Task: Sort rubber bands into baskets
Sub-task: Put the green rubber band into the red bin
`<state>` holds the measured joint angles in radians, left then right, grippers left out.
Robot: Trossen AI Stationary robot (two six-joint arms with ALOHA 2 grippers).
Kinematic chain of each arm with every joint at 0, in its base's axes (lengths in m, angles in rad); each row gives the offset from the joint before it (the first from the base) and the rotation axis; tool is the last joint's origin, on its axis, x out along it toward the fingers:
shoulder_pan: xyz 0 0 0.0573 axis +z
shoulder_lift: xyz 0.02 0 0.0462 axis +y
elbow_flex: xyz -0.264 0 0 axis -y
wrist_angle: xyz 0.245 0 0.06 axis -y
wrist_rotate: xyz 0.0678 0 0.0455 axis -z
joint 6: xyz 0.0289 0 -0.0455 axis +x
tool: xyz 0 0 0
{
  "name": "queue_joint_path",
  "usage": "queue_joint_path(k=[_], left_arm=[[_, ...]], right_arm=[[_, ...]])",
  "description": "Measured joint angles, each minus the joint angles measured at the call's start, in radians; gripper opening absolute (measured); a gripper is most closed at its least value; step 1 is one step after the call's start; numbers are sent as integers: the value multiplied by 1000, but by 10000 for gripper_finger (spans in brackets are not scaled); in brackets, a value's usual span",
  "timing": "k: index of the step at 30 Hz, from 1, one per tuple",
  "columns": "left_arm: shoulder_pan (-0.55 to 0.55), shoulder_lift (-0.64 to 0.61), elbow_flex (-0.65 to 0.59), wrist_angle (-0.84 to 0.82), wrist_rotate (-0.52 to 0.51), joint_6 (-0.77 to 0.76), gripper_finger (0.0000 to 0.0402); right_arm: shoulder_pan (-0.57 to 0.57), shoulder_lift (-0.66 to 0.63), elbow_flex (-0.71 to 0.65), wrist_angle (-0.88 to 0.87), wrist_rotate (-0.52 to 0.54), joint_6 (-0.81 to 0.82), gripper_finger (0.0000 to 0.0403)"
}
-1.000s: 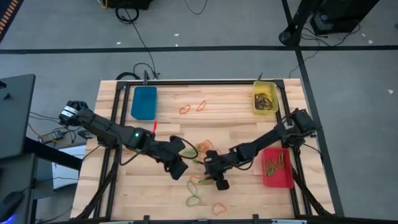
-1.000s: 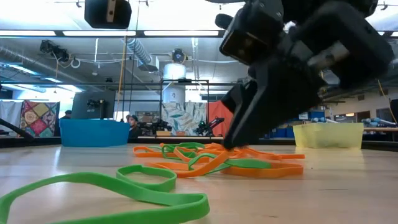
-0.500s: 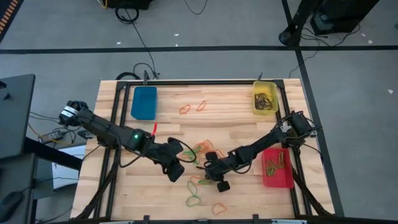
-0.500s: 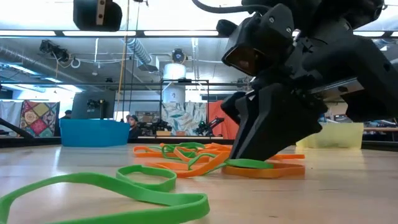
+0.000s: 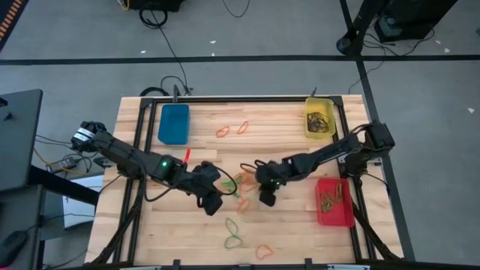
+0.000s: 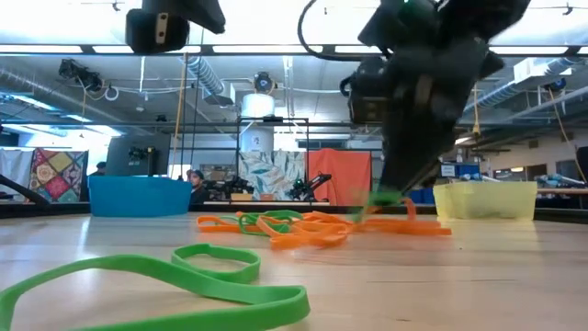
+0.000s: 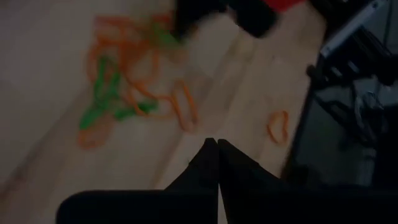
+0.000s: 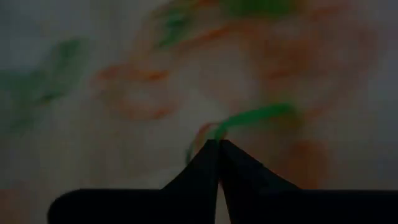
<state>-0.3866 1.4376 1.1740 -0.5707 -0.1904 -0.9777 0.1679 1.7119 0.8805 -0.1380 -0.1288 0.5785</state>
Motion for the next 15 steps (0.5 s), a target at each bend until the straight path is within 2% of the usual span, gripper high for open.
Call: queue_joint_path(k=[2, 4, 7, 10, 15], left_arm=[[9, 0, 0, 1, -22, 7, 7], [18, 0, 0, 0, -25, 6, 7], [16, 0, 0, 2, -25, 6, 7], [11, 0, 0, 0, -25, 6, 7], [11, 0, 0, 16, -37, 2, 7]], right_arm=[[-17, 5, -27, 91, -183, 10, 22], [-11, 5, -50, 104, -245, 20, 15], [22, -7, -63, 99, -265, 10, 7], [47, -16, -58, 141, -211, 31, 17], [43, -8, -60, 124, -161, 88, 99]])
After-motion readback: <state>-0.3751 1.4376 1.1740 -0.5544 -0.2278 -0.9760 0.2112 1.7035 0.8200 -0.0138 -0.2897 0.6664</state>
